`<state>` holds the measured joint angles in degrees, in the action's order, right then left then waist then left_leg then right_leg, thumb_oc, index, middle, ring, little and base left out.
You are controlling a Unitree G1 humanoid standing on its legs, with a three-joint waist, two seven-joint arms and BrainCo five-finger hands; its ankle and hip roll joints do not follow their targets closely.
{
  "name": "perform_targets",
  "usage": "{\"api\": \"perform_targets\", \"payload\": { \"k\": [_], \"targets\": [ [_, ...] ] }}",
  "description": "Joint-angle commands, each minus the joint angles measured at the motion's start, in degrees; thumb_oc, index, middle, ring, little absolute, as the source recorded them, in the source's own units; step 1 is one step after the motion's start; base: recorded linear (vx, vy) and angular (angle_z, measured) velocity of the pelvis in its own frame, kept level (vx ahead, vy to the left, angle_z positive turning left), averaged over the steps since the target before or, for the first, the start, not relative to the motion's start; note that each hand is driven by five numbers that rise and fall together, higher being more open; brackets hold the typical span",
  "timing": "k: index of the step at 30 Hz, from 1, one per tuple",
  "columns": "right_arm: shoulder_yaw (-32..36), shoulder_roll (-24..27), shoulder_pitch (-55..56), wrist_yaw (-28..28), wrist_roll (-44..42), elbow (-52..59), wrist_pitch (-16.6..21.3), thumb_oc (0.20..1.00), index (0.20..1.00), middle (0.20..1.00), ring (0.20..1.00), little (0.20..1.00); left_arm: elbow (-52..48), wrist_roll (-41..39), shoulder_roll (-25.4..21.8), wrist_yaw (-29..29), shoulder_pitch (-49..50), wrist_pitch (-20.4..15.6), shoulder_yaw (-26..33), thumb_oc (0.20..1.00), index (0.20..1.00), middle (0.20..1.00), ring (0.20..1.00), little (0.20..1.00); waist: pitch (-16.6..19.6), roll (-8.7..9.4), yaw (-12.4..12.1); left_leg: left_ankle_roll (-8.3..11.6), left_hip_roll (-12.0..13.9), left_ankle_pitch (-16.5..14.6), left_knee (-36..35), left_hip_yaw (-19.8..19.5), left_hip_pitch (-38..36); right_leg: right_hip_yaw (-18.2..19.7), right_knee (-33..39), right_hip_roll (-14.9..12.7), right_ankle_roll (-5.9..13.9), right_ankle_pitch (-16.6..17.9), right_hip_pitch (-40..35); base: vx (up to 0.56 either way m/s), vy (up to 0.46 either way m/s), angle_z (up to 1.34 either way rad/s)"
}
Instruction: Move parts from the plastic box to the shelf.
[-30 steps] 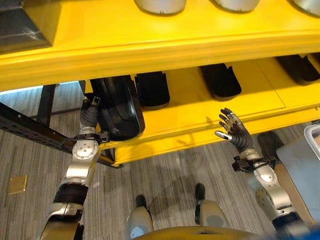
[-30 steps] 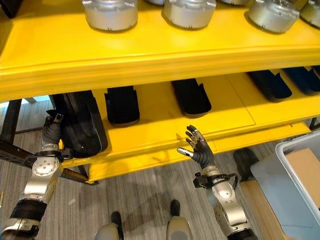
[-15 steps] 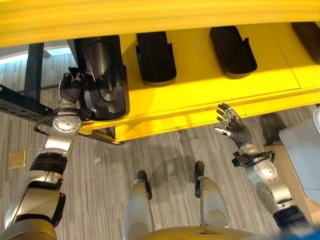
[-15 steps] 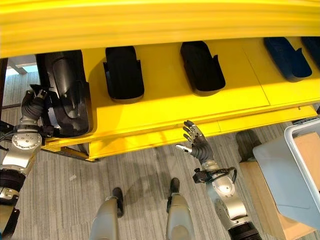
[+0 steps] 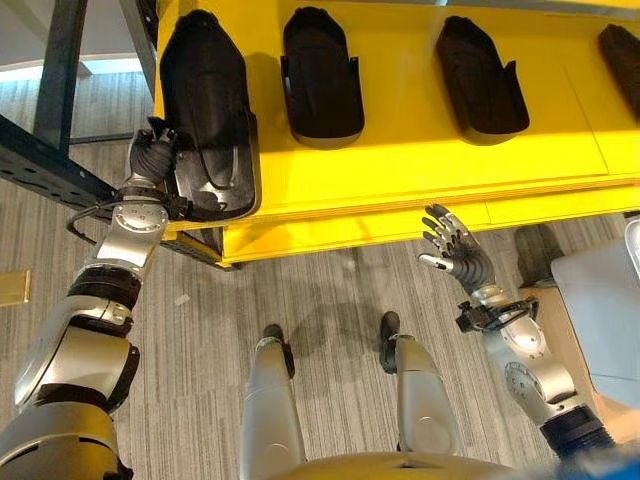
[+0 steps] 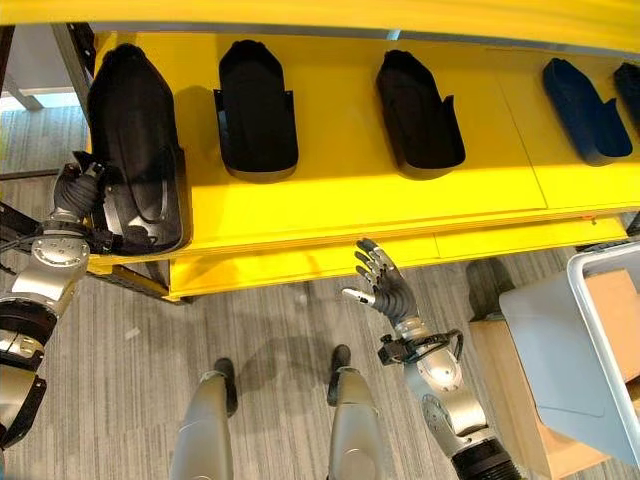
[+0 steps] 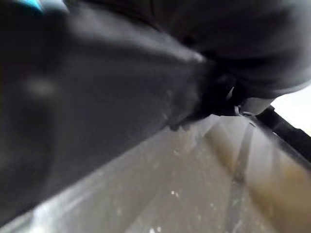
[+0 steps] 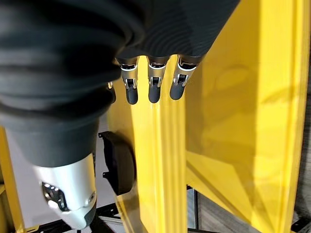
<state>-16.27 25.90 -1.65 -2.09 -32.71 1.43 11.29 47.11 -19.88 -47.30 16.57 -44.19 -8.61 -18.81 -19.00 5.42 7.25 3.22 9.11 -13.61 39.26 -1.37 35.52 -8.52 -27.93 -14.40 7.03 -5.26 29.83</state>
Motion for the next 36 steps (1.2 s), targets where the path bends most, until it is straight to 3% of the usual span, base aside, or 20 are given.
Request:
{"api": "perform_targets", "payload": {
  "k": [1,19,21,22,36],
  "targets": [
    [0.63,2.04,2.0,-0.43,-2.71,3.13,3.13,1.0,1.0,1.0,1.0,1.0,5.47,-3.71,-4.91,-0.27,-9.32,-1.66,2.34,0.2,0.2,0.2,0.2,0.2,6.98,-0.95,0.21,2.92,3.24,4.6,-3.62,-1.15,-0.79,3.97,0.26,-3.91,2.86,3.68,-0.5,0.0,0.0,0.0],
    [0.54,2.88,2.96,-1.89,-3.92,3.15,2.48,1.0,1.0,1.0,1.0,1.0,15.44,-6.65,-5.21,-4.18,-18.39,0.91,-1.93,0.2,0.2,0.2,0.2,0.2,7.62,-0.54,1.1,2.6,3.42,4.36,-1.92,-0.93,3.78,4.91,-0.05,-3.22,2.79,4.13,3.94,0.01,0.009,-0.04],
    [0.7,2.96,3.19,-1.95,-4.0,3.06,2.48,1.0,1.0,1.0,1.0,1.0,16.15,-5.73,-5.6,-4.53,-19.34,1.15,-2.66,0.2,0.2,0.2,0.2,0.2,7.66,-0.45,1.22,2.56,3.48,4.32,-1.98,-0.83,3.83,4.93,0.31,-3.22,2.85,4.35,3.99,0.06,0.011,0.01],
    [0.81,3.02,3.45,-2.21,-4.12,2.97,2.45,1.0,1.0,1.0,1.0,1.0,17.04,-5.07,-5.96,-4.85,-20.22,1.45,-3.26,0.2,0.2,0.2,0.2,0.2,7.76,-0.68,1.22,2.9,3.97,2.35,-1.42,-0.9,3.24,5.25,-0.19,-2.89,3.35,2.81,3.65,0.12,0.029,-0.04],
    [1.62,3.68,5.31,-4.95,-4.4,2.71,1.21,1.0,1.0,1.0,1.0,1.0,21.6,4.85,-8.84,-8.94,-27.84,5.1,-10.81,0.2,0.2,0.2,0.2,0.2,7.57,-0.19,1.69,2.29,3.64,1.58,-0.73,0.19,5.09,6.06,1.91,-2.95,3.92,4.31,4.88,0.02,0.012,-0.04]
  ]
}}
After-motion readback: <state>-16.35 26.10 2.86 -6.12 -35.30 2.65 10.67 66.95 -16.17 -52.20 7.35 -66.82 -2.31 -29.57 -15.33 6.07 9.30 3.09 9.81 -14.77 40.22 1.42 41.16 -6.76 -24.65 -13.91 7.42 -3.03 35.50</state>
